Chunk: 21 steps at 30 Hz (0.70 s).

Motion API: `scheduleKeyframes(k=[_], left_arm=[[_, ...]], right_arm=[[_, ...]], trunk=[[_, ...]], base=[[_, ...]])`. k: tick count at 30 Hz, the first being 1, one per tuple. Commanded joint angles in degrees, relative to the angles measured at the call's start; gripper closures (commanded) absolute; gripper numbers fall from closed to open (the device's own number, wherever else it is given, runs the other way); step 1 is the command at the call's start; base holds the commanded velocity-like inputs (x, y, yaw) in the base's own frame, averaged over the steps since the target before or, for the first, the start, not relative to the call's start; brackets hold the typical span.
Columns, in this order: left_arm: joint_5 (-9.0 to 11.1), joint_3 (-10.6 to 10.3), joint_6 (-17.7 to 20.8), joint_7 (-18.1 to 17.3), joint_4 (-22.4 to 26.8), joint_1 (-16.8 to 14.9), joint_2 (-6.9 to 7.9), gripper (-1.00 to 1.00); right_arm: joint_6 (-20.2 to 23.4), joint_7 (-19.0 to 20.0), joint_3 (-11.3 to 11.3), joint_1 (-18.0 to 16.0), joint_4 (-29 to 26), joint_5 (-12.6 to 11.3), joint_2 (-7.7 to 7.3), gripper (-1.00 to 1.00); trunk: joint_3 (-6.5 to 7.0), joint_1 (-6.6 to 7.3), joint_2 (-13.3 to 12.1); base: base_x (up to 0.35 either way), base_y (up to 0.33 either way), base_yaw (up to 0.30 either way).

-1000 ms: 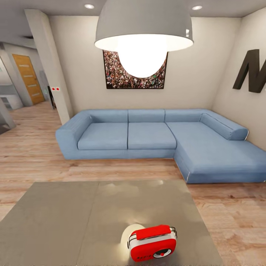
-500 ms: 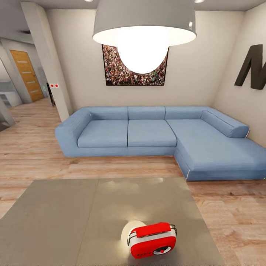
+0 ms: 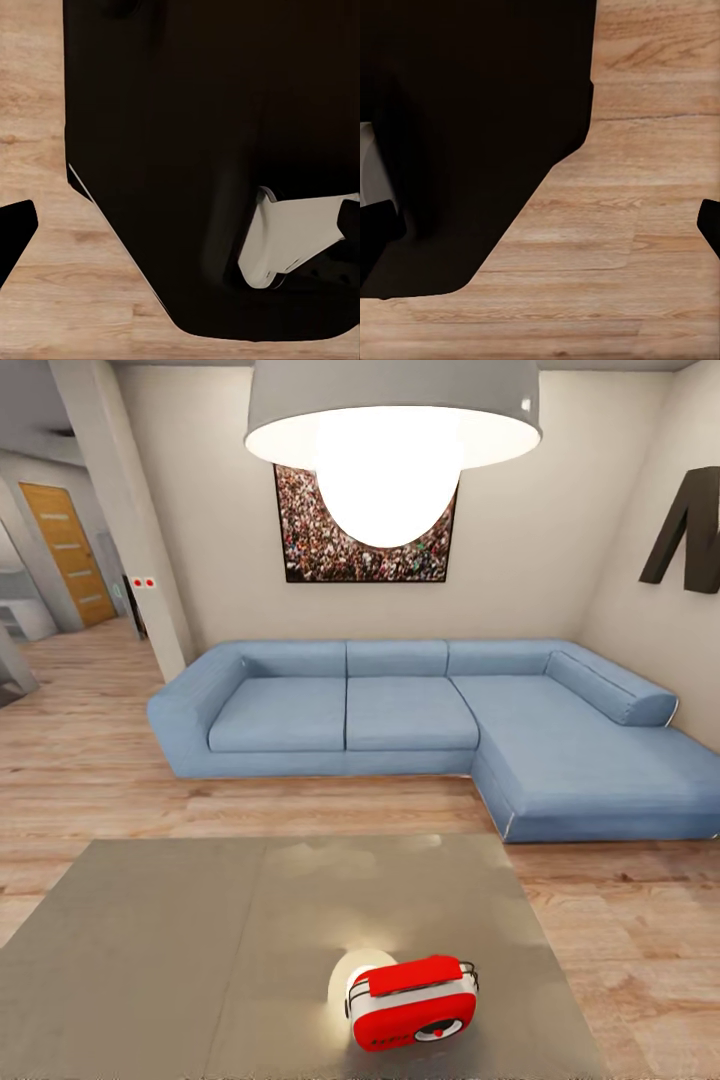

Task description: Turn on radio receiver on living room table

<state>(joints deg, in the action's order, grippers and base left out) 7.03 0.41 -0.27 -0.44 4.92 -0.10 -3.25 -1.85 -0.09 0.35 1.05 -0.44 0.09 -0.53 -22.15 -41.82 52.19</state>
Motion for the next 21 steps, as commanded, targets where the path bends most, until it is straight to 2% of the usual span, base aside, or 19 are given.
scheduleKeyframes(k=[1,9,21], left_arm=[[0.00,0.00,0.00,0.00,0.00,0.00,0.02,-1.00],[0.00,-0.01,0.00,0.00,0.00,0.01,0.01,-1.00],[0.00,0.01,0.00,0.00,0.00,0.01,0.01,-1.00]], right_arm=[[0.00,0.00,0.00,0.00,0.00,0.00,0.00,-1.00],[0.03,0.00,-0.04,0.00,0.00,-0.10,-0.03,-1.00],[-0.02,0.00,-0.14,0.00,0.00,-0.23,-0.07,-1.00]], trunk=[[-0.10,0.00,0.00],[-0.71,0.00,0.00],[-0.80,0.00,0.00]], base=[[0.000,0.000,0.000],[0.000,0.000,0.000],[0.000,0.000,0.000]])
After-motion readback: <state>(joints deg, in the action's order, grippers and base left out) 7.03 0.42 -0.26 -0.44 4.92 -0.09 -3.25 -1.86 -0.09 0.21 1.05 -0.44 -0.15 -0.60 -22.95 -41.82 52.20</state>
